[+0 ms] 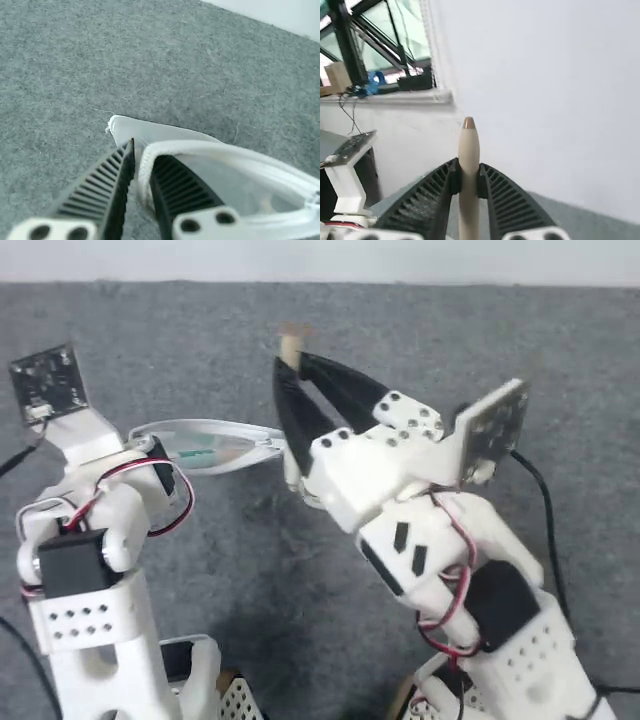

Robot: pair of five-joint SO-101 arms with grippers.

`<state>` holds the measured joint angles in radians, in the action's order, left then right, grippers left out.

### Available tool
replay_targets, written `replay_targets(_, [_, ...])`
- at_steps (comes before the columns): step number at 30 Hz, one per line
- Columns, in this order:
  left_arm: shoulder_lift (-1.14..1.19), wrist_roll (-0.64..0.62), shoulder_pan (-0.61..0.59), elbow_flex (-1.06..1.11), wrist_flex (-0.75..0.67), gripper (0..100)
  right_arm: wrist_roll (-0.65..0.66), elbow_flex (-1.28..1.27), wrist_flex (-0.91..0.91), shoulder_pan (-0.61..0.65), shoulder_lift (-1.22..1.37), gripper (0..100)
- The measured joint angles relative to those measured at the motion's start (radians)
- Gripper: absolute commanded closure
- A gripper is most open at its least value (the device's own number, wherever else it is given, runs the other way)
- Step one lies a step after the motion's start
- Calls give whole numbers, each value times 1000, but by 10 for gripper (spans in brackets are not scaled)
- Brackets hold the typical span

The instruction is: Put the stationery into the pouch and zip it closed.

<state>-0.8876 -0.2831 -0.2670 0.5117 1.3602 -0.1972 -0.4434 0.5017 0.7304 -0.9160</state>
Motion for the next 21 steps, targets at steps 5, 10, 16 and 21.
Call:
replay_targets(5, [0,0,0,2,-9,991,63,-104,-252,20,86,992])
replay_targets(10, [0,0,0,2,-9,991,78,-178,-486,28,146,992])
replay_targets(16, [0,0,0,2,-9,991,78,-198,-640,35,146,992])
replay_targets(21, [0,0,0,2,-9,991,78,-229,-661,87,146,992])
